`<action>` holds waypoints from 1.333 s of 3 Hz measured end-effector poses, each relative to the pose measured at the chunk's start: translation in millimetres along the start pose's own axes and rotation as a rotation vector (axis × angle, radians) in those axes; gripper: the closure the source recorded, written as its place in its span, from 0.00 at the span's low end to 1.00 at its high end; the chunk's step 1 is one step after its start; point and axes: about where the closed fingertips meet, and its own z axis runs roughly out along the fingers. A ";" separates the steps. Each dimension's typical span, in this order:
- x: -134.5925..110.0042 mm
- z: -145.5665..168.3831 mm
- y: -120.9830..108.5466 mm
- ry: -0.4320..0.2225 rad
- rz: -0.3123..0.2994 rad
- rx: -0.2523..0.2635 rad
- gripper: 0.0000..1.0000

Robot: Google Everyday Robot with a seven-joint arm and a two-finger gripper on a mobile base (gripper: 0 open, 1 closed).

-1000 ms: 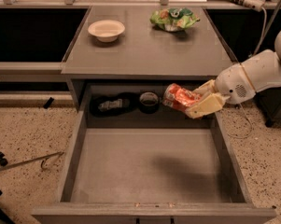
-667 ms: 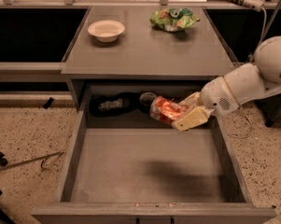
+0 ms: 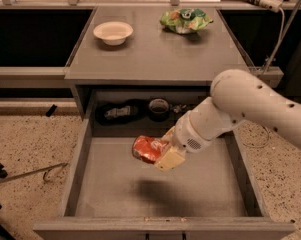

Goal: Place coke can into top drawer

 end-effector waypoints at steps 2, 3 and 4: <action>12.0 94.5 -18.3 0.224 0.035 0.025 1.00; 12.1 94.6 -18.3 0.224 0.035 0.025 1.00; 18.5 114.3 -19.6 0.253 0.046 0.002 1.00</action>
Offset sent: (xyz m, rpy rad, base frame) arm 0.0257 0.0505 -0.1312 -0.3215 0.1368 -0.0200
